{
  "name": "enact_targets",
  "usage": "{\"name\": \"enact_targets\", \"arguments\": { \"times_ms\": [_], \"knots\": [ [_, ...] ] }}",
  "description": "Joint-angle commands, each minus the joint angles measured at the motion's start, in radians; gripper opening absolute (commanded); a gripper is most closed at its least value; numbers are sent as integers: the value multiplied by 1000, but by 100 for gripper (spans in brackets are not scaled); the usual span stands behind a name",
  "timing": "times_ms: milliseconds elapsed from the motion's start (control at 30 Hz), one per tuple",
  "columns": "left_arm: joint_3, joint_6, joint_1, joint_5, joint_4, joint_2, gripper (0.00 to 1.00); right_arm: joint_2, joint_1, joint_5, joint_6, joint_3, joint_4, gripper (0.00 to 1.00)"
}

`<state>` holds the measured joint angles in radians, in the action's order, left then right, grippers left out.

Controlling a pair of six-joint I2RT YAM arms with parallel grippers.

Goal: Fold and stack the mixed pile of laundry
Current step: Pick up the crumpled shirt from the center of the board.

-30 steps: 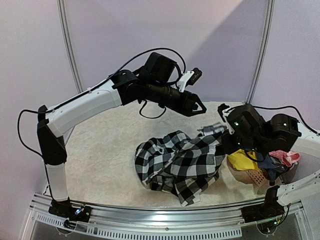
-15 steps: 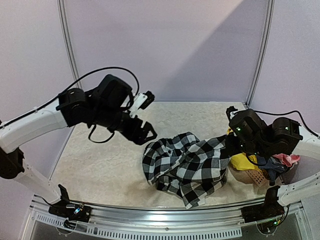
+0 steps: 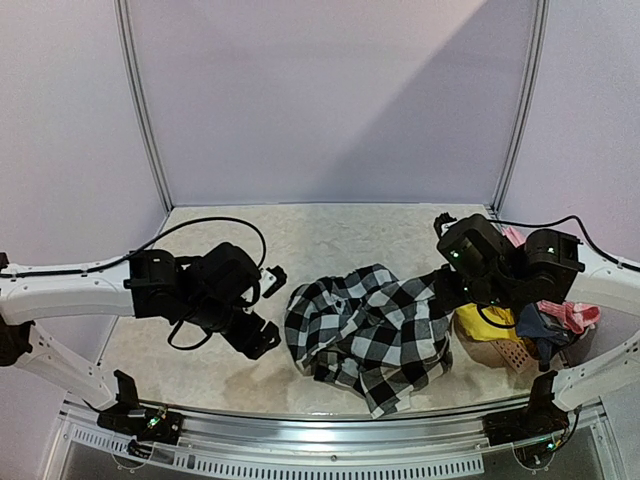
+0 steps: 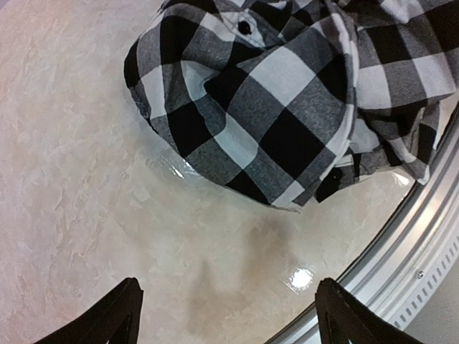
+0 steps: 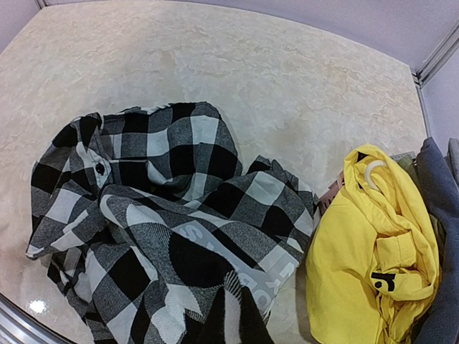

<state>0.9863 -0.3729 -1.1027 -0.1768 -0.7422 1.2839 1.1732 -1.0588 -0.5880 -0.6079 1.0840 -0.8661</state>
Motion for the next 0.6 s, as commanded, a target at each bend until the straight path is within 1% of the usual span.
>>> {"name": "enact_targets", "arguments": {
  "times_ms": [0,200,333,567],
  "knots": [
    [-44,-28,-18,-55,114,61,85,14,8,15,5,37,11,0],
    [-55,-23,-20,-72,189,135,82,18,8,17,-6,52,-6,0],
    [-37,-15,-19,-86,193,186,83,5,9,11,-22,51,-18,0],
    [-15,21,-22,-25,207,235,83,-21,9,1,-33,39,-25,0]
  ]
}}
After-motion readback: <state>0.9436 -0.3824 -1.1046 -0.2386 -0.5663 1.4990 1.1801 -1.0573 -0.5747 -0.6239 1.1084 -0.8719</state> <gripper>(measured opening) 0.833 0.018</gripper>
